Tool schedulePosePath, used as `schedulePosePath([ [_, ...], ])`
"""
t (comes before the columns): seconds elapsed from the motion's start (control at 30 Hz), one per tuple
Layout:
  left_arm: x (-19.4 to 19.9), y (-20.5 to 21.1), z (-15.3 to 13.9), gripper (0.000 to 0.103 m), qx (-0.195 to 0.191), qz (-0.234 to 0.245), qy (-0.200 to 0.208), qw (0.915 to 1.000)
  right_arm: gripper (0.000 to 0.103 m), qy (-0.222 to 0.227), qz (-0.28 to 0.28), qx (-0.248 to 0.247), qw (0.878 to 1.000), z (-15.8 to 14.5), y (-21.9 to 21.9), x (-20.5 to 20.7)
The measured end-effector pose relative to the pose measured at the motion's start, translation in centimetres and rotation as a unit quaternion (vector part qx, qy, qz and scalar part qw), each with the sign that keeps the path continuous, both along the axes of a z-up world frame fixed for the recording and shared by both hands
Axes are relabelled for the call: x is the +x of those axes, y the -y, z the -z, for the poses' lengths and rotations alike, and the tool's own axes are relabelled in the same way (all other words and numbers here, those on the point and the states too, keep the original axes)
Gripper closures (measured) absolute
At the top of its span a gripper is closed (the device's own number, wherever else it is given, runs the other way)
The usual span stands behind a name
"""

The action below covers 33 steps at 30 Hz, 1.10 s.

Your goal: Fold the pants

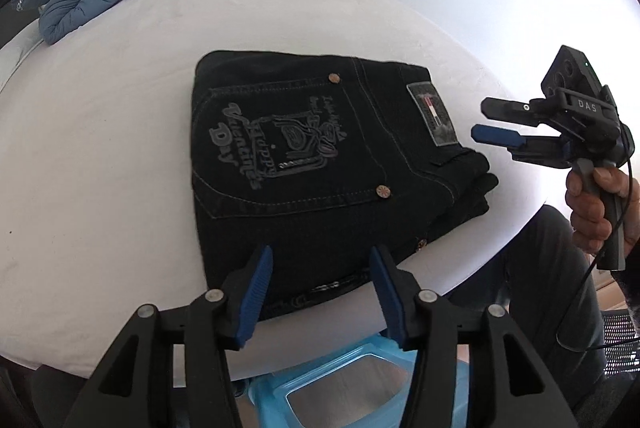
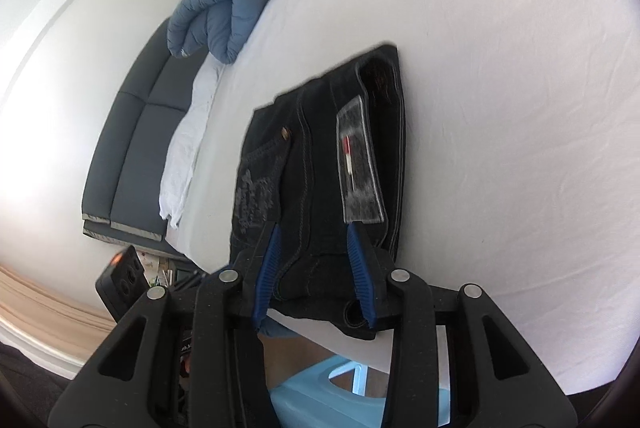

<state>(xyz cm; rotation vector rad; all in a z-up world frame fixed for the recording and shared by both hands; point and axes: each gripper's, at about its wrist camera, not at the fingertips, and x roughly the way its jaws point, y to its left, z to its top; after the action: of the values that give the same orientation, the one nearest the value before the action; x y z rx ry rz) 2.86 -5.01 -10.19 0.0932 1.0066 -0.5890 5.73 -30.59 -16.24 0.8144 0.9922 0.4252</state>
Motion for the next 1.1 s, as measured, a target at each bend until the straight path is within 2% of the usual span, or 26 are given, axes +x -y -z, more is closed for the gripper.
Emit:
schedulePosePath([
  [0.03, 0.4, -0.6, -0.4, 0.023, -0.004, -0.011, 0.006, 0.9999, 0.042, 0.005, 0.009, 0.000, 1.000, -0.2, 0.5, 0.2],
  [0.1, 2.5, -2.6, -1.3, 0.014, -0.024, -0.046, 0.013, 0.9986, 0.040, 0.000, 0.020, 0.007, 1.000, -0.1, 1.3, 1.0],
  [0.17, 5.4, -4.0, -1.7, 0.014, -0.055, -0.079, -0.004, 0.9954, 0.040, -0.016, 0.022, 0.015, 1.000, 0.4, 1.8, 2.2],
  [0.23, 7.5, -4.5, -1.2, 0.013, -0.088, -0.084, -0.035, 0.9920, 0.040, -0.030, 0.016, 0.020, 0.999, 1.3, 1.9, 3.4],
  [0.27, 9.0, -4.3, -0.6, 0.013, -0.090, -0.087, -0.047, 0.9910, 0.040, -0.042, 0.015, 0.014, 0.999, 1.7, 2.0, 4.1],
  [0.37, 11.6, -3.5, 1.4, 0.013, -0.073, -0.080, -0.080, 0.9910, 0.040, -0.078, 0.015, -0.001, 0.997, 3.4, 2.2, 5.3],
  [0.47, 13.0, -2.8, 3.5, 0.013, -0.063, -0.056, -0.130, 0.9879, 0.040, -0.074, 0.019, 0.023, 0.997, 3.8, 2.3, 5.9],
  [0.67, 13.0, -0.5, 4.6, 0.014, -0.062, -0.020, -0.151, 0.9864, 0.041, -0.070, -0.011, 0.014, 0.997, 4.3, 0.5, 7.6],
  [0.7, 13.2, -0.3, 4.7, 0.023, -0.068, -0.017, -0.158, 0.9850, 0.043, -0.071, -0.013, 0.015, 0.997, 4.4, 0.4, 7.9],
  [0.73, 13.4, -0.1, 4.8, 0.035, -0.070, -0.015, -0.162, 0.9842, 0.052, -0.073, -0.015, 0.008, 0.997, 4.4, 0.0, 8.2],
  [0.77, 13.5, 0.1, 4.9, 0.037, -0.070, -0.016, -0.164, 0.9839, 0.066, -0.078, -0.016, -0.009, 0.997, 4.4, -0.4, 8.5],
  [0.8, 13.5, 0.3, 4.9, 0.041, -0.071, -0.015, -0.164, 0.9838, 0.072, -0.085, -0.017, -0.027, 0.996, 4.5, -0.7, 8.6],
  [0.9, 12.9, 0.9, 4.6, 0.052, -0.068, -0.012, -0.154, 0.9857, 0.078, -0.078, -0.018, -0.049, 0.996, 4.2, -1.2, 8.5],
  [0.93, 12.7, 0.9, 4.4, 0.059, -0.071, -0.014, -0.151, 0.9858, 0.080, -0.074, -0.018, -0.061, 0.995, 3.9, -1.5, 8.4],
  [1.03, 12.3, 0.6, 4.0, 0.074, -0.098, -0.037, -0.156, 0.9822, 0.085, -0.050, -0.022, -0.096, 0.994, 2.3, -2.4, 8.1],
  [1.1, 12.5, 0.2, 3.5, 0.076, -0.110, -0.047, -0.156, 0.9805, 0.086, -0.028, -0.029, -0.108, 0.993, 0.6, -2.9, 8.0],
])
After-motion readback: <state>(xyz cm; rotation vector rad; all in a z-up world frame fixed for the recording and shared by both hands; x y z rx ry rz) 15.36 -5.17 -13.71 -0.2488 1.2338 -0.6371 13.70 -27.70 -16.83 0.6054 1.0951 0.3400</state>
